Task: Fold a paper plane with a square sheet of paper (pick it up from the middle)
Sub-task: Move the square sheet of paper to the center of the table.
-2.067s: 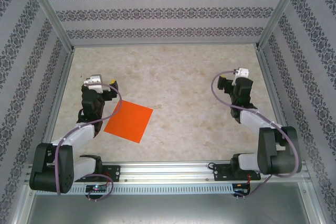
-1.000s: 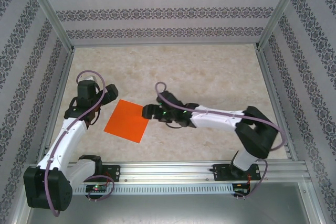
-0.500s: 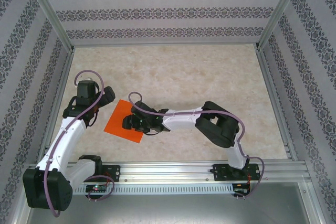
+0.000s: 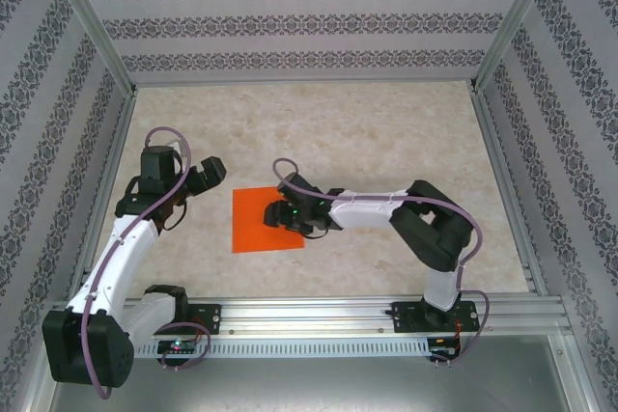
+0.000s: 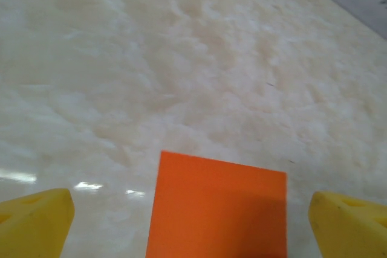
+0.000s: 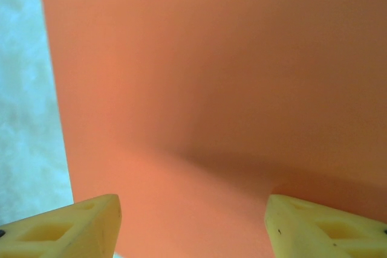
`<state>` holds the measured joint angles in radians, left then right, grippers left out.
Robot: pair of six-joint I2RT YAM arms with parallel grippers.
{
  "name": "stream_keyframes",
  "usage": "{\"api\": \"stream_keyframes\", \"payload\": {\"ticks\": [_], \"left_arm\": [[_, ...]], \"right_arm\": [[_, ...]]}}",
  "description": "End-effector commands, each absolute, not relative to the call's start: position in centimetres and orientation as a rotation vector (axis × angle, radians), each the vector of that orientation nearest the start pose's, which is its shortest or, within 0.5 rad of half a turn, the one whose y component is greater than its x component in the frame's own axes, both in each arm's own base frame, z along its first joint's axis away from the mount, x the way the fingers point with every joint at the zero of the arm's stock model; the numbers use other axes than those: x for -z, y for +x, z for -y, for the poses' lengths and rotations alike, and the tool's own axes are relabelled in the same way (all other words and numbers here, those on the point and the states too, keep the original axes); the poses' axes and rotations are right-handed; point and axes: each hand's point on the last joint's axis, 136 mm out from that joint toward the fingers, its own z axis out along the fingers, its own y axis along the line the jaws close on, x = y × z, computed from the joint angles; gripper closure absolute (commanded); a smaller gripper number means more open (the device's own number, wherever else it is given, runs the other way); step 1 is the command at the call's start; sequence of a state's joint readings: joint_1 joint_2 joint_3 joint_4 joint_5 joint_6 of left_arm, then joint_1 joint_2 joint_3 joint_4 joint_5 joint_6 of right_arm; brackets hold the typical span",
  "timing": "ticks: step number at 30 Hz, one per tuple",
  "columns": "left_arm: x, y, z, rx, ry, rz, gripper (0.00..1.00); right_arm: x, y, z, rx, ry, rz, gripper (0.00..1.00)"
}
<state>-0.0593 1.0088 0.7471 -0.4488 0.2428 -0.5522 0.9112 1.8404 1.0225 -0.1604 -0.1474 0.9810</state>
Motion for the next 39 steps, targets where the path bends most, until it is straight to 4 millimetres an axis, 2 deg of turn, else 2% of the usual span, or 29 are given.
{"api": "stream_keyframes", "payload": {"ticks": [1,5,7,11,13,15,18,21,26,29,33,39], "left_arm": [[-19.1,31.8,9.1,0.852,-0.344,-2.223,0.0],[-18.6,31.4,11.8,0.974,-0.251,-2.259,0.0],[-17.8,31.0,13.1,0.989,-0.213,-2.294,0.0],[-16.4,30.2,15.6,1.005,-0.15,-2.351,0.0],[-15.7,29.7,16.7,1.001,-0.118,-2.375,0.0],[-15.1,29.4,17.3,0.975,-0.111,-2.392,0.0],[-14.5,29.1,17.7,0.965,-0.118,-2.396,0.0],[-14.2,28.7,17.1,0.928,-0.127,-2.411,0.0],[-14.6,28.1,16.3,0.874,-0.104,-2.396,0.0],[-14.7,27.9,16.3,0.87,-0.089,-2.396,0.0],[-14.6,27.8,16.5,0.892,-0.075,-2.397,0.0],[-14.3,27.9,17.0,0.918,-0.072,-2.415,0.0]], "right_arm": [[-0.2,23.8,-28.2,-0.491,0.044,-2.904,0.33],[-1.0,24.4,-22.7,-0.428,0.129,-2.889,0.33],[-2.3,25.0,-21.6,-0.463,0.146,-2.86,0.33],[-6.3,26.7,-23.2,-0.618,0.097,-2.76,0.33],[-8.0,27.6,-25.2,-0.7,0.04,-2.709,0.33],[-8.6,28.6,-27.2,-0.787,0.001,-2.694,0.34],[-7.4,30.0,-29.5,-0.782,-0.038,-2.734,0.35],[-6.1,30.7,-31.9,-0.793,-0.097,-2.779,0.36],[-3.3,31.5,-32.5,-0.729,-0.072,-2.847,0.37],[-2.2,32.0,-31.8,-0.683,-0.032,-2.855,0.37],[-1.1,33.2,-29.8,-0.593,0.076,-2.845,0.38],[-0.2,35.2,-25.4,-0.479,0.396,-2.786,0.38]]}}
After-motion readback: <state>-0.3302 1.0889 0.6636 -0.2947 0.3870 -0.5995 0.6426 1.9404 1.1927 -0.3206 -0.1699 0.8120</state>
